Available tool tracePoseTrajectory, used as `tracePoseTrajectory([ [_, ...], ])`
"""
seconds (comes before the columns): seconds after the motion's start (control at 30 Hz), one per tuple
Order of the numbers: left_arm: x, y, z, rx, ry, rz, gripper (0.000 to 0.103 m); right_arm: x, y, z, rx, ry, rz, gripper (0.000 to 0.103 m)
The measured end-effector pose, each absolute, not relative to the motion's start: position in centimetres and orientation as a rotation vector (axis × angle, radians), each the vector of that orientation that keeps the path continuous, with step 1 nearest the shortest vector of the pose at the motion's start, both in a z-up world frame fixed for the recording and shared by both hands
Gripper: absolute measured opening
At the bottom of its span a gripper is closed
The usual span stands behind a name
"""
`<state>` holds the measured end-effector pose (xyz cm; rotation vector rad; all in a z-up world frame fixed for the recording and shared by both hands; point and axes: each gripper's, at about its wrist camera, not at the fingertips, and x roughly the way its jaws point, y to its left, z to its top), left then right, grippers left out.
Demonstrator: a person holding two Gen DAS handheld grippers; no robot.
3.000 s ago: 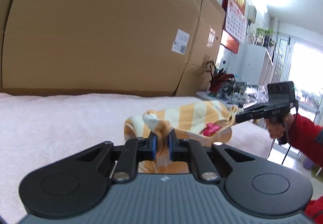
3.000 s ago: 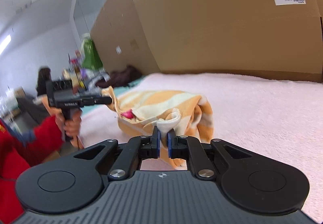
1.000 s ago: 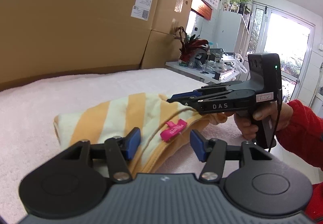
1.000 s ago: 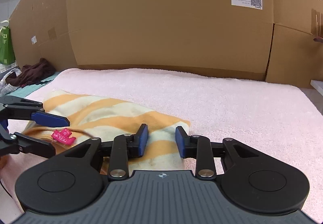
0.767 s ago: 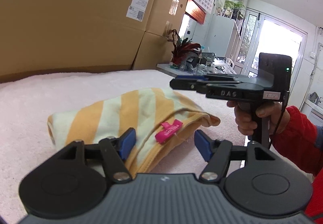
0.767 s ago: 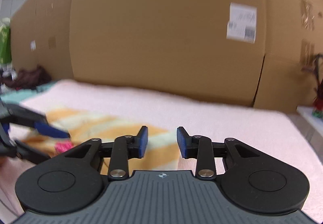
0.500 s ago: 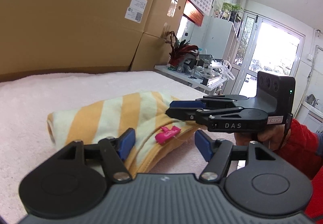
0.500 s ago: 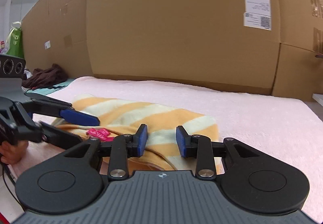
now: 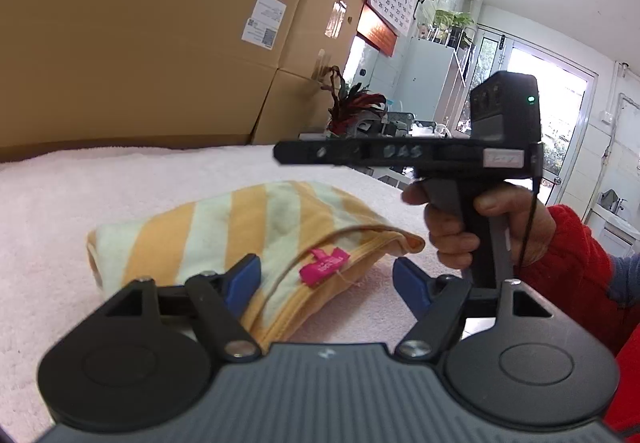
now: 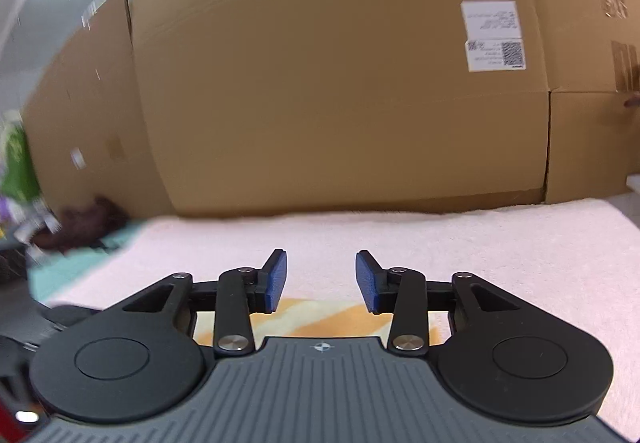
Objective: Fold clothes
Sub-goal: 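Open both grippers and pull them back from the folded shirt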
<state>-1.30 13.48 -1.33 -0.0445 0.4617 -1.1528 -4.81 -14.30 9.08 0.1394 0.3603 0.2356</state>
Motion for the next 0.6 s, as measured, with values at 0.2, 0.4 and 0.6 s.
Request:
tracePoseTrajectory([
  [0.2, -1.0, 13.7, -1.3, -0.068, 0.462, -1.141, 0.077, -3.5, -13.9, 6.4, 0.078, 0.481, 0.235, 0.048],
  [0.4, 0.6, 14.6, -1.3, -0.165, 0.499, -1.084, 0.077, -4.6, -14.6, 5.8, 0.121, 0.450, 0.238, 0.050],
  [0.6, 0.8, 14.5, -1.2, -0.157, 0.506, -1.071, 0.086, -5.7, -14.6, 5.8, 0.137, 0.397, 0.210, 0.051],
])
